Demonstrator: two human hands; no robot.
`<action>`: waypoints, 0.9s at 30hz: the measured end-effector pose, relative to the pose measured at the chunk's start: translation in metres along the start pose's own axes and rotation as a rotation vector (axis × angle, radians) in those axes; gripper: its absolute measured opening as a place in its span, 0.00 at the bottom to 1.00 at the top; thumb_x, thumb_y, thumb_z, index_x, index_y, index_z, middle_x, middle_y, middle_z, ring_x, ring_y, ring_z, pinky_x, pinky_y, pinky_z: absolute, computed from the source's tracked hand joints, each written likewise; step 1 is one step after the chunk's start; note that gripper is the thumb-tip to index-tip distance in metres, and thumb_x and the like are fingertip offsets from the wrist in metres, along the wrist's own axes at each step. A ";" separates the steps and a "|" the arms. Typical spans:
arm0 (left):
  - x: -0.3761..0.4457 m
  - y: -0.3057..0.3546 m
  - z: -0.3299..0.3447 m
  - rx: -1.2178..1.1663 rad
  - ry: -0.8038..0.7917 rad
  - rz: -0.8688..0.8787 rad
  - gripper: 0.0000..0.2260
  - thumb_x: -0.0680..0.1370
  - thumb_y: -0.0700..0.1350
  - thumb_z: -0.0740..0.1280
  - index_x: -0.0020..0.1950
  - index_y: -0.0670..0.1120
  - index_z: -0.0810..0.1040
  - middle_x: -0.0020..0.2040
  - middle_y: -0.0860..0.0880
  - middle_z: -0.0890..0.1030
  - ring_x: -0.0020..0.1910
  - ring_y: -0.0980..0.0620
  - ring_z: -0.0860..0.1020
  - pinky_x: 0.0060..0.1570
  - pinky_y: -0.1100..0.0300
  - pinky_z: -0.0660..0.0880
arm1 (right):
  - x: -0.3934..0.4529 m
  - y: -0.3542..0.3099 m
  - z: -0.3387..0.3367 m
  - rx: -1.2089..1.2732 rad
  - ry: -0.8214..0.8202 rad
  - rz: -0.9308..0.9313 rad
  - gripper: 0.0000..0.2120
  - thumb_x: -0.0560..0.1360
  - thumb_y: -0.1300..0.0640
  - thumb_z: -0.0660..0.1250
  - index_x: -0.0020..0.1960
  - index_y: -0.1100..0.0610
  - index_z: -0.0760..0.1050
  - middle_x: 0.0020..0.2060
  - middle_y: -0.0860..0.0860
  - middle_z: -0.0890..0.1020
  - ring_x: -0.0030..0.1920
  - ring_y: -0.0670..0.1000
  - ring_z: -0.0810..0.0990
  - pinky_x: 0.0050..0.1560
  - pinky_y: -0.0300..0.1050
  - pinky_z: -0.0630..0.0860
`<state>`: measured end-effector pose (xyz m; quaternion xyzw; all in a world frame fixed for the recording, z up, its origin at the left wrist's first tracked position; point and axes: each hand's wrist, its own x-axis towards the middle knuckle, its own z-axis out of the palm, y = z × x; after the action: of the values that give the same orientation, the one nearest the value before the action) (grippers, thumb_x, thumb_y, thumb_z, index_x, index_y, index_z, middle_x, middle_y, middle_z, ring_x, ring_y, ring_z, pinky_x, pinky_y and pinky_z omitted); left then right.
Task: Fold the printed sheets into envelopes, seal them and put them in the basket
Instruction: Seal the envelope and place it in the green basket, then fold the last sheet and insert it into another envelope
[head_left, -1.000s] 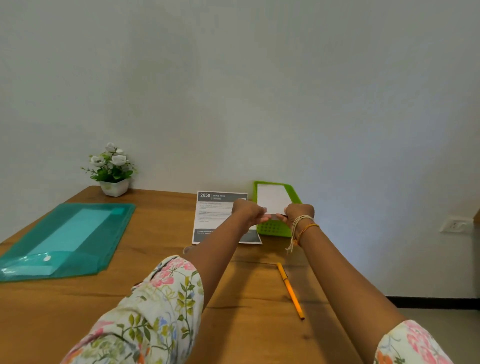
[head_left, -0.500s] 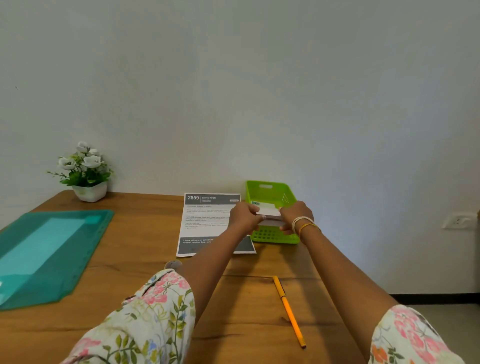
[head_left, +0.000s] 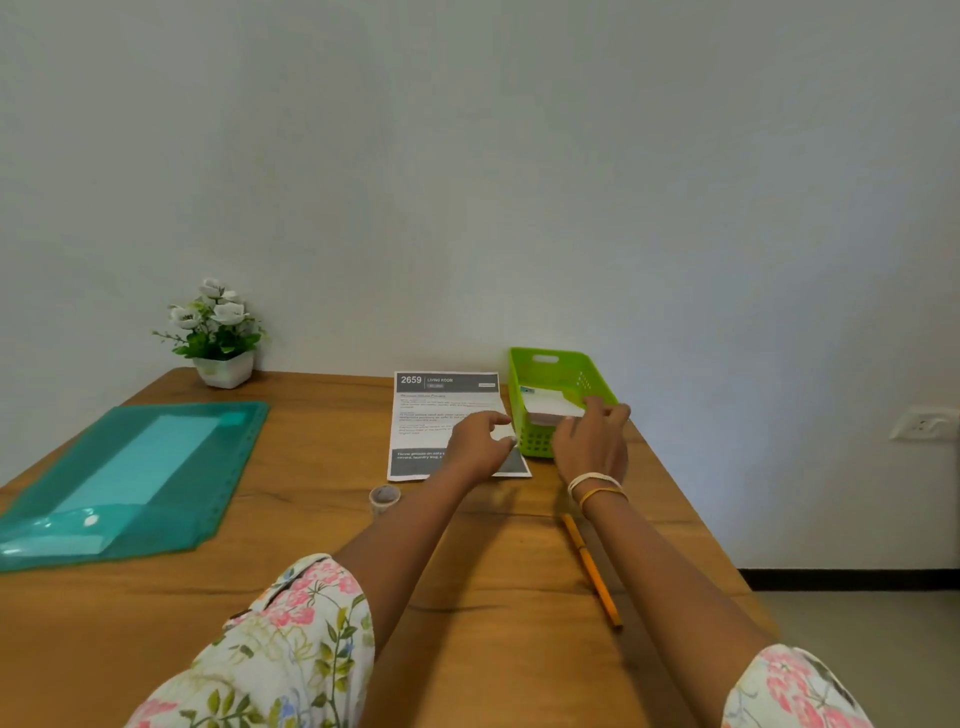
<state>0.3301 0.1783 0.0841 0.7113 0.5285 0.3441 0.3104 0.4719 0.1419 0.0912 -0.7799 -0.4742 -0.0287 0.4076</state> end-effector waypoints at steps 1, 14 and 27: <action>-0.008 -0.005 -0.005 0.019 0.009 0.006 0.16 0.77 0.43 0.69 0.65 0.45 0.76 0.65 0.46 0.77 0.62 0.47 0.76 0.63 0.54 0.72 | -0.012 -0.005 0.001 0.019 0.026 -0.050 0.15 0.75 0.59 0.62 0.61 0.57 0.72 0.60 0.58 0.69 0.48 0.62 0.78 0.42 0.51 0.75; -0.065 -0.080 -0.076 0.274 0.206 -0.010 0.11 0.78 0.48 0.67 0.60 0.50 0.79 0.62 0.48 0.77 0.59 0.49 0.74 0.56 0.53 0.74 | -0.101 -0.046 0.061 -0.013 -0.383 -0.310 0.11 0.75 0.59 0.62 0.56 0.53 0.77 0.56 0.53 0.73 0.53 0.55 0.77 0.51 0.47 0.76; -0.081 -0.146 -0.091 0.461 0.180 -0.023 0.19 0.82 0.57 0.52 0.68 0.50 0.73 0.65 0.51 0.76 0.64 0.52 0.72 0.67 0.50 0.62 | -0.095 -0.051 0.111 -0.062 -0.440 -0.323 0.14 0.77 0.53 0.66 0.61 0.54 0.74 0.58 0.55 0.72 0.56 0.56 0.76 0.57 0.48 0.75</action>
<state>0.1605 0.1438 0.0056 0.7238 0.6266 0.2728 0.0955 0.3426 0.1584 0.0073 -0.6936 -0.6686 0.0623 0.2608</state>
